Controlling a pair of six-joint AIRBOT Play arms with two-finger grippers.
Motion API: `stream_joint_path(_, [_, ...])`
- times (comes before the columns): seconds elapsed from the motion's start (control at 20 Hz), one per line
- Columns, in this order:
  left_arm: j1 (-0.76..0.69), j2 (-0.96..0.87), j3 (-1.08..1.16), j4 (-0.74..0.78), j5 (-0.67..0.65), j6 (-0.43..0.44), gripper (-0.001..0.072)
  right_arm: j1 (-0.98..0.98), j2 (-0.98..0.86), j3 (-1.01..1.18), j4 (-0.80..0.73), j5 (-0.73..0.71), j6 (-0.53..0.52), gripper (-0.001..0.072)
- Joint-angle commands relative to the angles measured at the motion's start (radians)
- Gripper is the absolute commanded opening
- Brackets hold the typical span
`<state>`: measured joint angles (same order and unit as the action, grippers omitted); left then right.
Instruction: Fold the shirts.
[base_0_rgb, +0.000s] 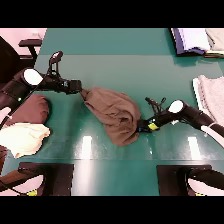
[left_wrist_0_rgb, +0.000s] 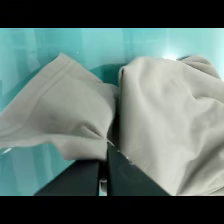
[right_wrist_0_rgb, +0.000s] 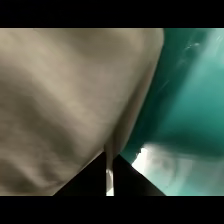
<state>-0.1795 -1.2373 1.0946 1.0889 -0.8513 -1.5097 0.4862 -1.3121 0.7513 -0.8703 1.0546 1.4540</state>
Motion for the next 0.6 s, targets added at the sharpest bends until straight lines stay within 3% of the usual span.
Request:
stream_joint_path(0.0, [0.001, 0.017, 0.05, 0.09, -0.018, -0.001, 0.0027, -0.037, 0.016, 0.112, -0.138, 0.021, 0.021, 0.0019])
stream_joint_path(0.2, [0.001, 0.109, 0.239, 0.193, -0.042, -0.001, 0.0027, -0.192, 0.18, 0.312, -0.346, 0.115, 0.056, 0.0018])
stream_joint_path(0.55, [0.001, 0.357, 0.63, 0.2, -0.116, 0.026, 0.0027, -0.377, 0.429, 0.743, -0.39, 0.256, 0.037, 0.0018])
